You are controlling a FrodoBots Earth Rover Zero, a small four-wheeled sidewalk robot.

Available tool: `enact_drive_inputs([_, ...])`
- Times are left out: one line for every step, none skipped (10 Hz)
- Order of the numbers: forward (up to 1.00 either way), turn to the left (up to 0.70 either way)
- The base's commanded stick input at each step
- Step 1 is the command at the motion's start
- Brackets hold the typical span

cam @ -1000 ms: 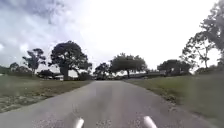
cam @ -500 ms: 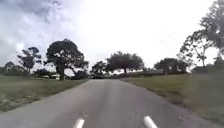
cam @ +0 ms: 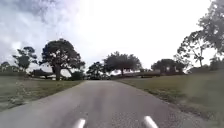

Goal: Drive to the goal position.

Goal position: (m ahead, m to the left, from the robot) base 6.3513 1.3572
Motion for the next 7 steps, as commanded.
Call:
enact_drive_inputs([0.69, 0.13])
enact_drive_inputs([0.69, 0.03])
enact_drive_inputs([0.69, 0.03])
enact_drive_inputs([0.69, 0.03])
enact_drive_inputs([0.69, 0.03])
enact_drive_inputs([0.69, 0.03])
enact_drive_inputs([0.69, 0.03])
